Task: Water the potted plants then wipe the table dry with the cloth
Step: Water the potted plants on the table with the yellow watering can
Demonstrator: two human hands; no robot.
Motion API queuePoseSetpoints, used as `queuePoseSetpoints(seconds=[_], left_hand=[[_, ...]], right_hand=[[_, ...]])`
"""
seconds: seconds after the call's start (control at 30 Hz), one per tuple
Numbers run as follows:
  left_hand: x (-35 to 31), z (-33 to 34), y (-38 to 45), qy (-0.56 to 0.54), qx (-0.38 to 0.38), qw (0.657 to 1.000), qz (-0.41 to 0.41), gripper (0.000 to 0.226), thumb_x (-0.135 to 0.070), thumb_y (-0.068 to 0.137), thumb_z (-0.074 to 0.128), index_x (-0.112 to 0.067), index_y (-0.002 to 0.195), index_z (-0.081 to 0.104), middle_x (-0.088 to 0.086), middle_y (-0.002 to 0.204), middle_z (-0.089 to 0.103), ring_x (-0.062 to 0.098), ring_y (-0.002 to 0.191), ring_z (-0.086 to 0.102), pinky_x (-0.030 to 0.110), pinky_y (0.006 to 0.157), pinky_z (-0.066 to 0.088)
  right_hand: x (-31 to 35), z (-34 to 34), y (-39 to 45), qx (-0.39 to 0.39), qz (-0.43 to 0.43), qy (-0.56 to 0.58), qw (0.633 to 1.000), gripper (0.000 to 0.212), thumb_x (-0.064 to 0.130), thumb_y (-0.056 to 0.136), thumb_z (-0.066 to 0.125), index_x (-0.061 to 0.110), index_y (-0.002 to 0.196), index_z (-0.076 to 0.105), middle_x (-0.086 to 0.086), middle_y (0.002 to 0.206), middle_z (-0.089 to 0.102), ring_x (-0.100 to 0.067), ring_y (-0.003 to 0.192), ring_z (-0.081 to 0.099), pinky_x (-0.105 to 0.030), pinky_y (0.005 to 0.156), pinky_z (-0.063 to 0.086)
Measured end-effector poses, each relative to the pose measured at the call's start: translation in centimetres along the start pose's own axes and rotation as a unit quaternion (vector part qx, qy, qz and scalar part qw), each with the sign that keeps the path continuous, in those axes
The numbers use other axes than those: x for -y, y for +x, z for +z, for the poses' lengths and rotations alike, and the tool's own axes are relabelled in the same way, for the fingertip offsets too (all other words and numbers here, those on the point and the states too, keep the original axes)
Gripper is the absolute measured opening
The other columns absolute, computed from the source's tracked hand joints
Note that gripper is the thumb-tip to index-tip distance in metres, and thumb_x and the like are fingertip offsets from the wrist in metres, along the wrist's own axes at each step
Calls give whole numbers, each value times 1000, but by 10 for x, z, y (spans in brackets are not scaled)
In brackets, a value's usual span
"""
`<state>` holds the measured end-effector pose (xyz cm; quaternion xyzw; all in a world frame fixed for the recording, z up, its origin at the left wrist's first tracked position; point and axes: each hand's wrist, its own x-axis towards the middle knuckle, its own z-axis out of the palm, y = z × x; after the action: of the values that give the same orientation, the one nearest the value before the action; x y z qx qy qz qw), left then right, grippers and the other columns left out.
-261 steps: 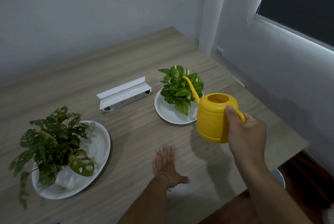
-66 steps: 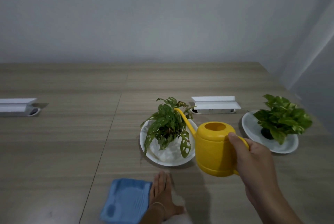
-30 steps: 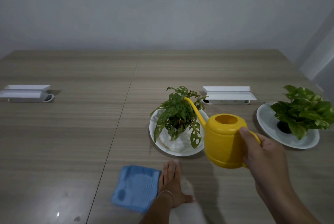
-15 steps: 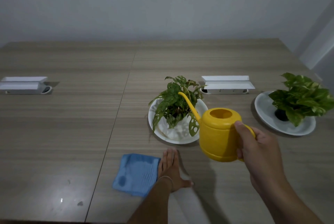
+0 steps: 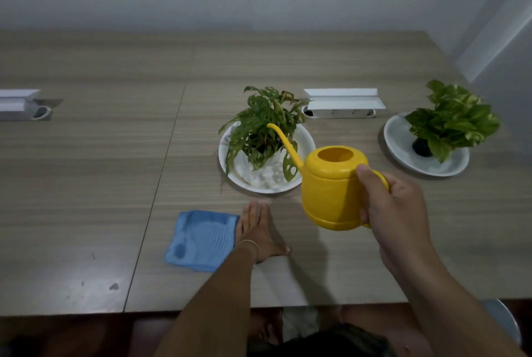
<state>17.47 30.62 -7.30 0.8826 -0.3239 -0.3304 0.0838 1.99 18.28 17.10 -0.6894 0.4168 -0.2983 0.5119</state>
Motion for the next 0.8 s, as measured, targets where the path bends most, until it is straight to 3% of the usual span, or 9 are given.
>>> queuePoseSetpoints(seconds=[0.37,0.8], left_hand=[[1,1,1,-3,3,1000,-7,141,-79,66,69,-24,154,-27,2,158,-40,23,144,-39,41,121,-14],[1,1,3,-3,13,1000,-5,139,-77,68,69,-25,153,-28,1,157,-42,22,141,-42,42,119,-15]], right_hand=[[-3,-4,6,-15,0,18,1000,59,37,98,62,-4,65,36,-15,57,40,-25,57,40,-40,59,33],[-21,6,5,-65,44,89,993,59,40,103,52,20,49,42,0,47,38,-22,52,42,-40,57,37]])
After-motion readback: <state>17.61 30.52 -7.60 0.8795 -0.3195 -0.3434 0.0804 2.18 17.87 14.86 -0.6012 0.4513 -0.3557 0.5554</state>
